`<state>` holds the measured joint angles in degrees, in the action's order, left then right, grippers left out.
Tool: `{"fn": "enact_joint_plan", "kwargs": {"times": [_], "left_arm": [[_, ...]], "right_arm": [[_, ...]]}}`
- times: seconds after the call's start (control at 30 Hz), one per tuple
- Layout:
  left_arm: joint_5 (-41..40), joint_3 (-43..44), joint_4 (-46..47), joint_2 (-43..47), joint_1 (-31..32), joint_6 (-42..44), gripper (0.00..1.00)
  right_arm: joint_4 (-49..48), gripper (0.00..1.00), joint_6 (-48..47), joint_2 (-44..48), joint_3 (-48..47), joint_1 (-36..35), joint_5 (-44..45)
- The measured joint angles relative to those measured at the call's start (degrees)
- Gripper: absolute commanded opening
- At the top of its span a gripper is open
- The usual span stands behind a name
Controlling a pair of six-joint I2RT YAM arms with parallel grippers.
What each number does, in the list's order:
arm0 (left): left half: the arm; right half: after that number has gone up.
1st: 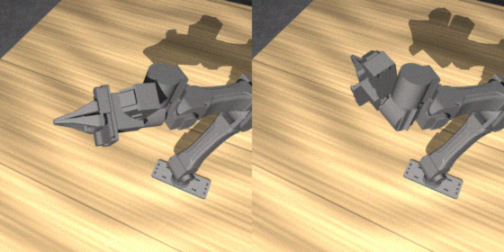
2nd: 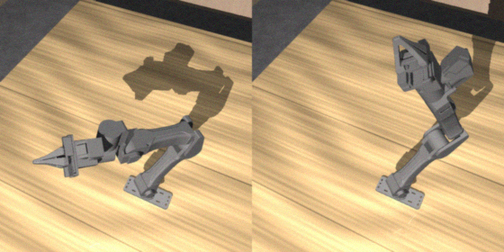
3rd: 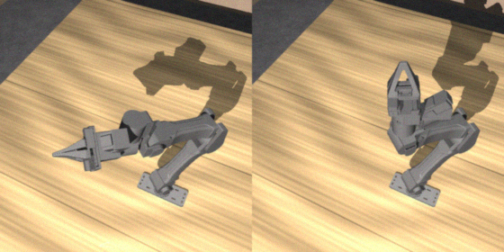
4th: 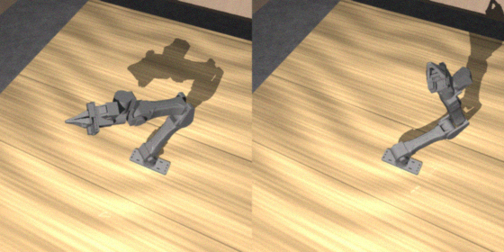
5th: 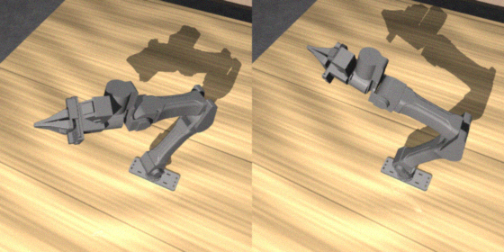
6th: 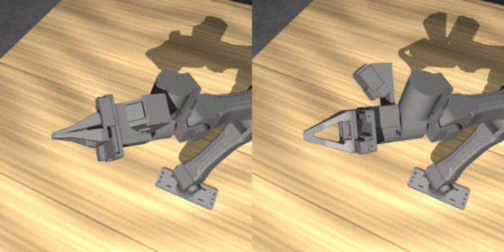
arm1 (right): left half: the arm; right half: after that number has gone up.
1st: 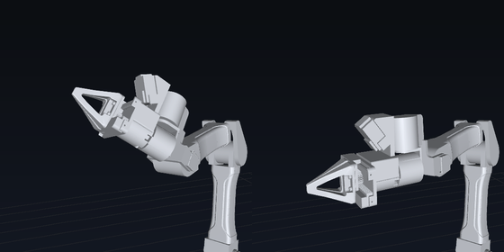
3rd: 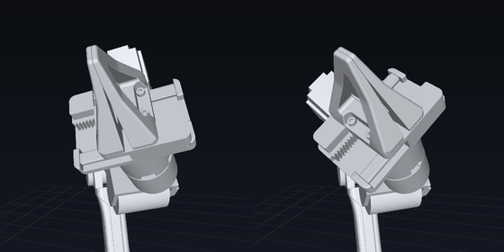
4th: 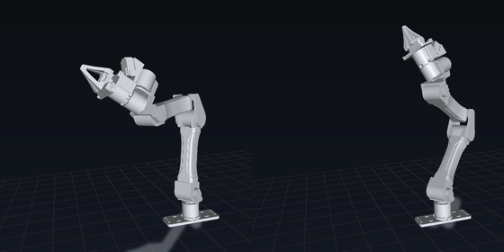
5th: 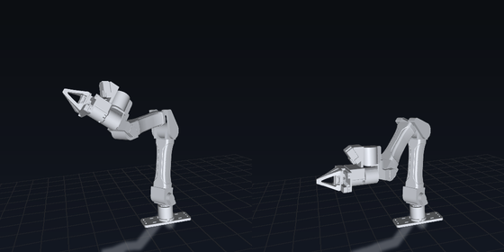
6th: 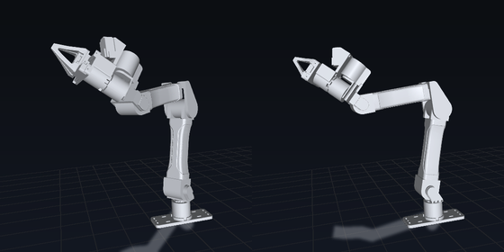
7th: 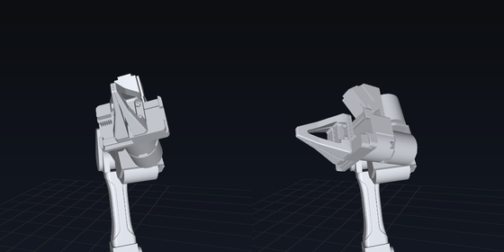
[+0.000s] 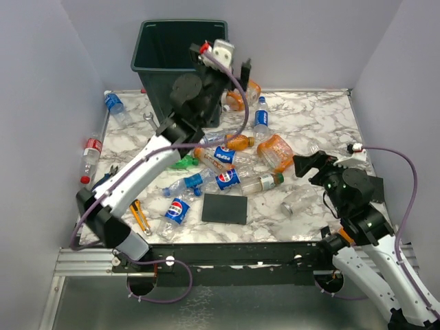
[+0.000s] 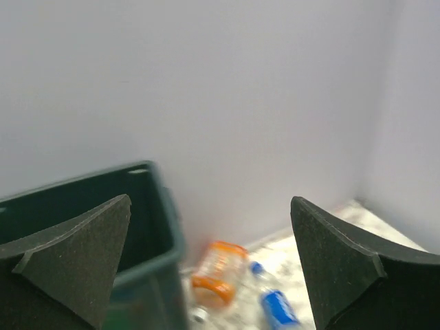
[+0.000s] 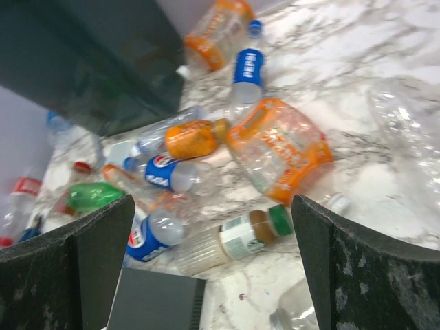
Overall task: Put the plastic bottles in the bin
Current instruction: Place the plastic bottle in the trash bin, then pick up the plastic bottle at the center of the board.
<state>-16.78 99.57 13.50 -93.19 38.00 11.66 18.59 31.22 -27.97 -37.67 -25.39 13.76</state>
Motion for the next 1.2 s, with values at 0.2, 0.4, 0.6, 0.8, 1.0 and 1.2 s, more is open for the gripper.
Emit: {"fn": "enact_joint_plan", "kwargs": {"times": [0.2, 0.4, 0.6, 0.8, 1.0, 1.2], "left_arm": [[3.1, -18.1, -0.3, 14.2, 9.8, -7.3, 0.99], [3.0, -37.7, -6.1, 18.3, 9.0, -19.5, 0.99], [4.7, -48.6, -12.1, 24.3, 9.0, -22.2, 0.99], [6.0, -49.0, -10.8, 27.2, 9.0, -24.8, 0.99], [6.9, -49.0, -10.9, 25.3, 9.0, -28.3, 0.99], [8.4, -49.0, -12.8, 24.5, 9.0, -29.5, 0.99]], "right_arm": [[3.1, 1.00, 0.4, -3.8, -0.3, 0.0, 7.9], [5.6, 1.00, 3.4, -10.7, -0.7, 0.0, 11.0], [9.2, 1.00, 7.8, -15.1, -0.7, 0.9, 14.8], [9.4, 0.99, 8.4, -23.5, -3.6, 15.1, 13.7], [4.5, 1.00, 6.9, -35.2, -5.4, 22.8, 13.1], [-1.4, 1.00, 2.0, -48.1, -8.0, 22.9, 12.5]]}}
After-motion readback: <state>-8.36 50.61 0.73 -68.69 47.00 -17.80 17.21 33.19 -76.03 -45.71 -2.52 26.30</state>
